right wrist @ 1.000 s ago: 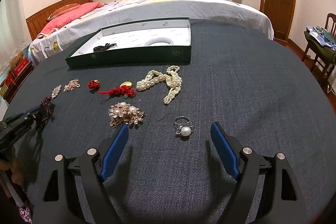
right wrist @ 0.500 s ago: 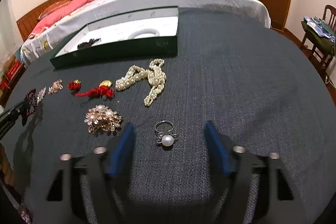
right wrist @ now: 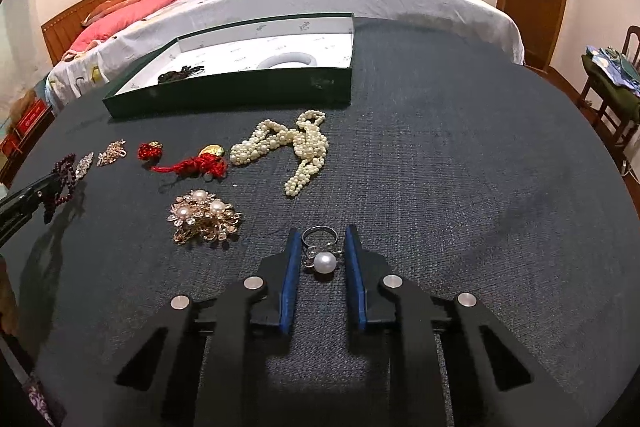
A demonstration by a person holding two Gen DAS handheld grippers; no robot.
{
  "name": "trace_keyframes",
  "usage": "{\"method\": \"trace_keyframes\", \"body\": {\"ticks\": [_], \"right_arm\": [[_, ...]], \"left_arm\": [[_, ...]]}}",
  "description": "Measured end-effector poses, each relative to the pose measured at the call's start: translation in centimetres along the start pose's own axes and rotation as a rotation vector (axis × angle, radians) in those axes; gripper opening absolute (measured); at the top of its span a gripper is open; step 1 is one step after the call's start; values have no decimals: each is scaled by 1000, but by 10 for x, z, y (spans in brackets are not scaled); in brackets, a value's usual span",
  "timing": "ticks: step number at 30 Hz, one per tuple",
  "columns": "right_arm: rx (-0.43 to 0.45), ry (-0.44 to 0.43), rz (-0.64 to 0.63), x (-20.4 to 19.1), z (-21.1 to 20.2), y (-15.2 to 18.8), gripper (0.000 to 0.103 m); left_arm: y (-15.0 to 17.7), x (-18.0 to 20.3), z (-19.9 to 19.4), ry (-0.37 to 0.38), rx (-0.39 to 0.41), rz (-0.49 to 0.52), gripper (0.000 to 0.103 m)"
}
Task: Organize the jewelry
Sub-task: 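Lift the prayer beads with the left gripper while the right gripper lifts the pearl ring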
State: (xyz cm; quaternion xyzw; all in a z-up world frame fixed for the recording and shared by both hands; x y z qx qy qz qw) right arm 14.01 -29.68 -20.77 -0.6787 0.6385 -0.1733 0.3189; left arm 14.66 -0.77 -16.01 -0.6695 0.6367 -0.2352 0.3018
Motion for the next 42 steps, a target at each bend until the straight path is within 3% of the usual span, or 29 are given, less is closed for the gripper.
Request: {"method": "trace_keyframes", "body": {"ticks": [23, 42], "right_arm": [[84, -39, 0, -11, -29, -15, 23], [73, -56, -2, -16, -24, -17, 22]], "left_arm": [[-10, 8, -27, 26, 64, 11, 11], [-13, 14, -23, 31, 61, 22, 11]]}}
Point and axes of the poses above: each gripper's, at about its wrist camera, not at the fingertips, and z roughly the way its jaws point, x to its right, y to its underside, the point moved 1 cm from there along z, roughly the way its jaws point, and after that the axes turned 9 degrees about -y, right-handed, at the moved point
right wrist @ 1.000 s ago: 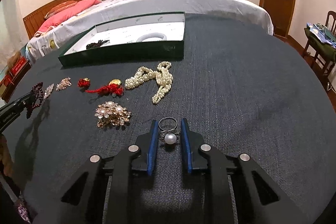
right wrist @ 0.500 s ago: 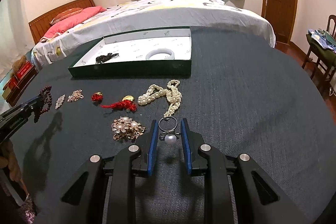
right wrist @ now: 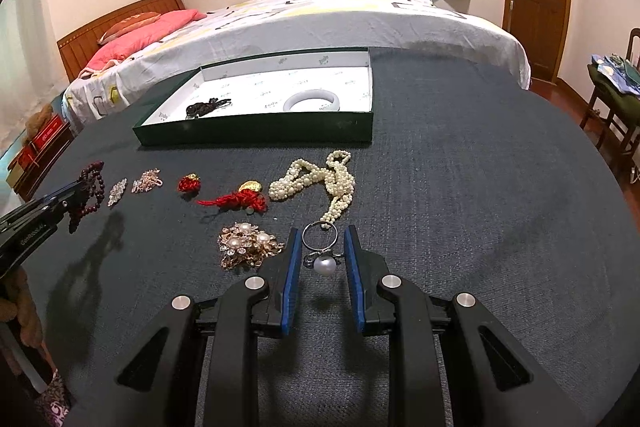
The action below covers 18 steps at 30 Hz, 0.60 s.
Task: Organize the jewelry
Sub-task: 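Lift the prayer beads with the left gripper while the right gripper lifts the pearl ring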
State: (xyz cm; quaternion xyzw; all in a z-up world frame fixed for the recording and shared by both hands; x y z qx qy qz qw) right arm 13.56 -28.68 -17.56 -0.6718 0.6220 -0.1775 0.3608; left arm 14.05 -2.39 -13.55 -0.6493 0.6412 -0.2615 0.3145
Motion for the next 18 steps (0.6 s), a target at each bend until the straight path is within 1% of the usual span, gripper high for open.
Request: {"method": "trace_keyframes", "body": {"ticks": [12, 18], "right_arm": [[7, -14, 1, -2, -1, -7, 22], [29, -32, -3, -7, -2, -20, 22]], "left_arm": [[-5, 6, 1, 10, 14, 4, 11], [-19, 12, 1, 30, 37, 6, 11]]}}
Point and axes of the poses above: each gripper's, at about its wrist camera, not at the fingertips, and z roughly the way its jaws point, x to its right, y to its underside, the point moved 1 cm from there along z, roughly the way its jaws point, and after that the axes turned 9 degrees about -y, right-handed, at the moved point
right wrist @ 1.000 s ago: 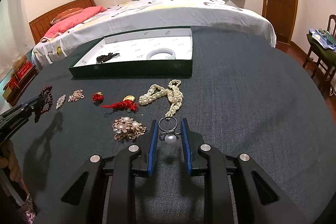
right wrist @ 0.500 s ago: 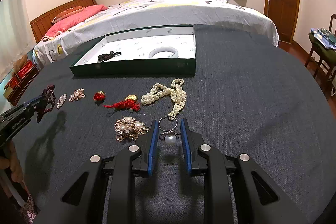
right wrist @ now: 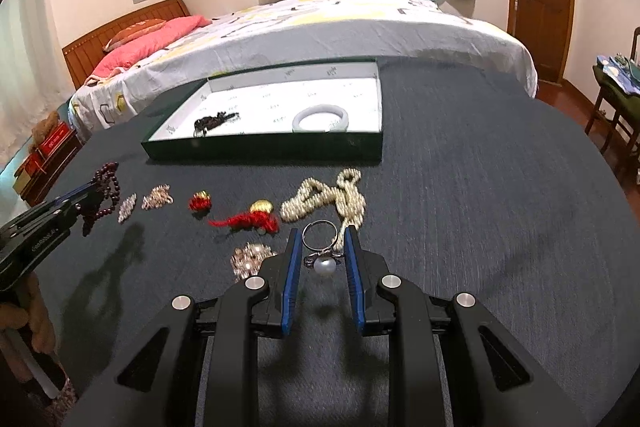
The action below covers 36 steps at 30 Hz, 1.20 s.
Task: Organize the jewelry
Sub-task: 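Lift the prayer beads with the left gripper while the right gripper lifts the pearl ring, then lower the beads and ring into the box and open both grippers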
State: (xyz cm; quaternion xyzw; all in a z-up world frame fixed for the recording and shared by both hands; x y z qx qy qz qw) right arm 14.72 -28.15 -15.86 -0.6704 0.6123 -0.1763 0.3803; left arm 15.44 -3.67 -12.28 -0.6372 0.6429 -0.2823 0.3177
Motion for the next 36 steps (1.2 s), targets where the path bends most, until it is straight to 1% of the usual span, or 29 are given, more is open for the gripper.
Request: {"method": "trace_keyframes", "body": {"ticks": [4, 9, 14, 17, 19, 23, 28, 32, 35, 36], "right_arm": [[27, -16, -11, -4, 2, -18, 22], [75, -25, -41, -8, 9, -50, 22], [118, -37, -51, -8, 27, -89, 22], [130, -41, -44, -3, 42, -109, 22], [128, -42, -37, 0, 54, -120, 22], [113, -27, -34, 10, 85, -141, 22], [87, -14, -14, 25, 122, -164, 22], [58, -4, -6, 34, 148, -174, 22], [14, -3, 5, 41, 170, -180, 22], [0, -5, 9, 42, 176, -182, 22]], "left_arm": [[-15, 6, 3, 18, 28, 5, 11], [-40, 16, 10, 38, 69, 14, 11], [-70, 28, 26, 49, 108, 30, 11], [-92, 37, 41, 51, 130, 43, 11], [-100, 42, 50, 51, 133, 49, 11], [-122, 52, 83, 58, 115, 54, 11], [-143, 56, 122, 61, 80, 41, 11], [-154, 59, 155, 58, 31, 37, 11], [-158, 61, 173, 56, -6, 40, 11], [-159, 63, 183, 55, -29, 43, 11]]}}
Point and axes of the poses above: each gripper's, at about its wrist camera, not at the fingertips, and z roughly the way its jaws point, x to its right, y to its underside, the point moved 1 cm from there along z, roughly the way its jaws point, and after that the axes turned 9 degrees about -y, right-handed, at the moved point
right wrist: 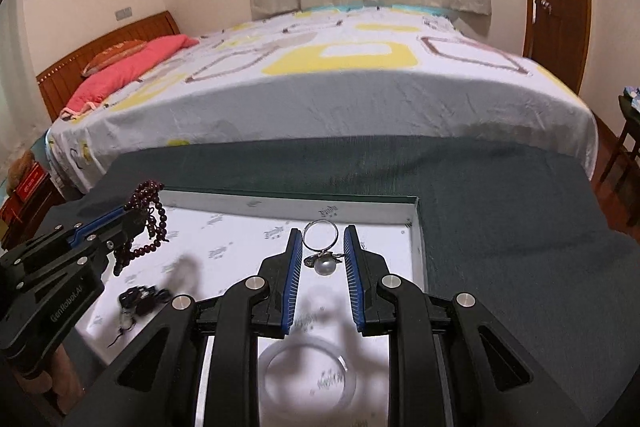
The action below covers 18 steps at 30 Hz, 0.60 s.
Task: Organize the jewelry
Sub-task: 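Lower the beads and ring into the box and open both grippers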
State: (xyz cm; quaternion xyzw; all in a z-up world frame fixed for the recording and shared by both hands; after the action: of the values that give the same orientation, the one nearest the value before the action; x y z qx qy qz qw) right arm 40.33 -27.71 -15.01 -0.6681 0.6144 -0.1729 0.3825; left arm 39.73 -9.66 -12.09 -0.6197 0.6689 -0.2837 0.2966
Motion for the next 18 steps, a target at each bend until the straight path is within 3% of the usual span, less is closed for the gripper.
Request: {"method": "trace_keyframes", "body": {"ticks": [14, 17, 18], "right_arm": [[-190, 7, 42, 13, 52, -7, 22], [-219, 0, 56, 16, 58, -5, 23], [-225, 0, 58, 17, 59, -5, 26]], "left_arm": [[2, 10, 65, 10, -256, 67, 12], [1, 10, 69, 10, -268, 62, 18], [2, 10, 70, 12, -272, 63, 26]]}}
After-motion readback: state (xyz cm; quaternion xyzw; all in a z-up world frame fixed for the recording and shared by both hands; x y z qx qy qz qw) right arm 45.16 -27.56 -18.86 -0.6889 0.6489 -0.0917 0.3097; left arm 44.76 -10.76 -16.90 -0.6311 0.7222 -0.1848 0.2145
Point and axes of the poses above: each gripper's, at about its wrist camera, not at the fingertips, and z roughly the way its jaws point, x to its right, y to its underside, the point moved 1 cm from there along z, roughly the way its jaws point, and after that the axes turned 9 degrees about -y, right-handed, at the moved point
